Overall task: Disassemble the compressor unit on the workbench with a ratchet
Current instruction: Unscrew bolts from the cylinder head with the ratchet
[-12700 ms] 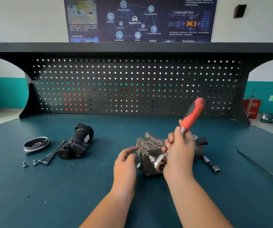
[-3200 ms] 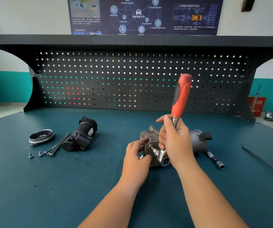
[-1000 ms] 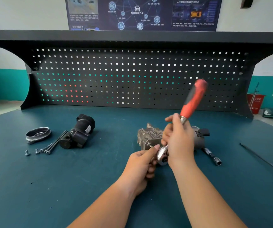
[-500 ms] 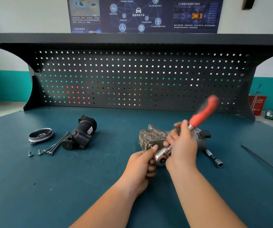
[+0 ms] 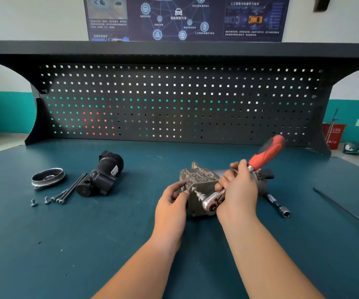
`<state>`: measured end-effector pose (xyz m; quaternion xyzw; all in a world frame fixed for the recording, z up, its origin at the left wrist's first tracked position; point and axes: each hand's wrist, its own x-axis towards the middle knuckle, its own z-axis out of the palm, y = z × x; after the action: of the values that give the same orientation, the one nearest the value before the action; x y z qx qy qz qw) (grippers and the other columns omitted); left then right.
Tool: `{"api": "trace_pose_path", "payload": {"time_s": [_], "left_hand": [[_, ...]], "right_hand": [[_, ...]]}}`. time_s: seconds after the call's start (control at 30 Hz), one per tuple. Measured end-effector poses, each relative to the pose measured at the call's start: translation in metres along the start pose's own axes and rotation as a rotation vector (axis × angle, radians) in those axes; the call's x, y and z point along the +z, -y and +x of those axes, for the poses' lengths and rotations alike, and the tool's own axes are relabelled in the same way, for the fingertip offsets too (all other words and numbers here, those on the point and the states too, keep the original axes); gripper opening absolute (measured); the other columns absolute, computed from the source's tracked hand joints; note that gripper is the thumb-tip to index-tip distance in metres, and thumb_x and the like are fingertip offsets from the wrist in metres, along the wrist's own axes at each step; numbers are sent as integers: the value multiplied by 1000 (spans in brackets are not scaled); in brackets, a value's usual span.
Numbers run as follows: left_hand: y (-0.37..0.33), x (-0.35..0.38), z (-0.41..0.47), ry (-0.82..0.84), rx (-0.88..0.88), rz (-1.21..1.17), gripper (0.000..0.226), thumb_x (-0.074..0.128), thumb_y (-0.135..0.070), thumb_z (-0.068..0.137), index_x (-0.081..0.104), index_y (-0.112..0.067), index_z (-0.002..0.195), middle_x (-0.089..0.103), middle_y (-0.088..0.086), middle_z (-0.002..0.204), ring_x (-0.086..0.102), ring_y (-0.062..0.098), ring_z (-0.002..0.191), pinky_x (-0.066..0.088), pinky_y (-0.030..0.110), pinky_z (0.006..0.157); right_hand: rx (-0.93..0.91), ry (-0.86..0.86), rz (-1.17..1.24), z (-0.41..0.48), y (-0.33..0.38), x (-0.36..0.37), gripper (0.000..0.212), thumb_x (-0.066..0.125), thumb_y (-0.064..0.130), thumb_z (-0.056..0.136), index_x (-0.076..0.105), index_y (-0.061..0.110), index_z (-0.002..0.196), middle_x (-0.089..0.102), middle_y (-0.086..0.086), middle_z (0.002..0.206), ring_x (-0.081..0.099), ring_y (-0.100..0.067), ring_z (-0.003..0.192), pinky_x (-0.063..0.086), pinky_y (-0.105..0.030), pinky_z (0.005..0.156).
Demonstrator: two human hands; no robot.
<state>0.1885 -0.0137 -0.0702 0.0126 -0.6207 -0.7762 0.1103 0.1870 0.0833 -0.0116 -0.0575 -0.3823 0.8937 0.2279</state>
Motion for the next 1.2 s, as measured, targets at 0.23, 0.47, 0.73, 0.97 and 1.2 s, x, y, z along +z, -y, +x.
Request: {"api": "trace_pose_path", "payload": {"time_s": [0.23, 0.47, 0.73, 0.97, 1.2], "left_hand": [[-4, -3, -2, 58, -22, -72, 18, 59, -18, 91, 66, -17, 108, 59, 18, 97, 55, 24, 84, 49, 49, 85], [-8, -3, -7, 96, -2, -52, 21, 53, -13, 92, 65, -15, 110, 70, 13, 100, 67, 25, 89, 55, 48, 80], [-3, 0, -8, -65, 158, 137, 29, 63, -36, 84, 56, -15, 66, 56, -7, 56, 47, 10, 52, 38, 17, 50], [-9, 4, -11, 188, -145, 50, 53, 66, -43, 79, 39, -21, 40, 35, -5, 40, 24, 9, 35, 21, 18, 37], [-11, 4, -10, 254, -212, -151, 49, 61, -30, 87, 34, -20, 47, 25, -4, 45, 18, 7, 37, 16, 17, 36]], "right_hand": [[-493, 458, -541, -13, -7, 3, 25, 46, 29, 96, 50, 24, 72, 45, 14, 45, 40, -3, 42, 32, -21, 50], [-601, 750, -742, -20, -3, 1, 16, 49, 32, 92, 55, 32, 77, 55, 20, 59, 51, -5, 55, 42, -22, 60], [-74, 94, -82, -5, 5, 2, 29, 38, 24, 101, 46, 14, 76, 27, 12, 40, 25, -4, 34, 27, -15, 35], [-177, 160, -108, -16, -2, 8, 29, 39, 22, 101, 42, 14, 73, 29, 13, 40, 25, -4, 35, 27, -16, 35], [-90, 70, 16, -17, -3, 7, 29, 40, 25, 100, 41, 16, 72, 29, 11, 41, 26, -4, 35, 29, -15, 36]]}}
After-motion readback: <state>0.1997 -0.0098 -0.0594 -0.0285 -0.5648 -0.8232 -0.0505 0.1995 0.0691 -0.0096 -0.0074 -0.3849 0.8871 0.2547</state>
